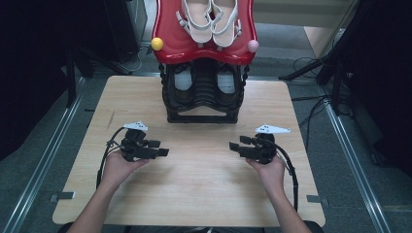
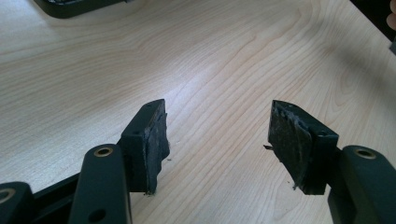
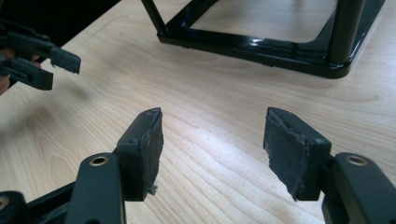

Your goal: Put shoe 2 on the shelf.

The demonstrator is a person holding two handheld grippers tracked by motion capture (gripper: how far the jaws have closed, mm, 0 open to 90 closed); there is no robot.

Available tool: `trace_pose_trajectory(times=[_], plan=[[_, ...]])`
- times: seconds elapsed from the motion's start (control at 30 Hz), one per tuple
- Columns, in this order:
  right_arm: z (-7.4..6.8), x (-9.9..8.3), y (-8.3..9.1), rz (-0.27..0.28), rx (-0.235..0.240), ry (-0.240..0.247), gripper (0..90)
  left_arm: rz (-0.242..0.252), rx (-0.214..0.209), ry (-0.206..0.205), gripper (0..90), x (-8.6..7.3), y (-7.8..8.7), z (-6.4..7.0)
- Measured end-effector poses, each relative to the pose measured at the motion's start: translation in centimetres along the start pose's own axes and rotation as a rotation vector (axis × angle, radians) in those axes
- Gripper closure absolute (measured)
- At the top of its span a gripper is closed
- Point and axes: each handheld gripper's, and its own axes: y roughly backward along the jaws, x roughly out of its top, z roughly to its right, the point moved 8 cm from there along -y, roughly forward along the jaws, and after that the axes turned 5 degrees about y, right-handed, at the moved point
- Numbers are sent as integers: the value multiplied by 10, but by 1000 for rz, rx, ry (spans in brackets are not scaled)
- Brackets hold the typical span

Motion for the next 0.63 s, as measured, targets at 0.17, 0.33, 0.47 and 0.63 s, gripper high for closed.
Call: trace_pose_trajectory(times=[0.17, 0.33, 0.47, 0.63], plan=[[0, -1, -3, -16, 1, 20, 393, -16, 7, -12, 375, -2, -4, 1], [1, -2, -3, -21, -1, 23, 393, -32, 4, -16, 369, -3, -7, 3], [2, -3, -3, -27, -3, 22, 391, -43, -3, -20, 362, -4, -11, 5], [4, -7, -11, -57, 5, 36, 382, -68, 7, -53, 354, -7, -18, 10]])
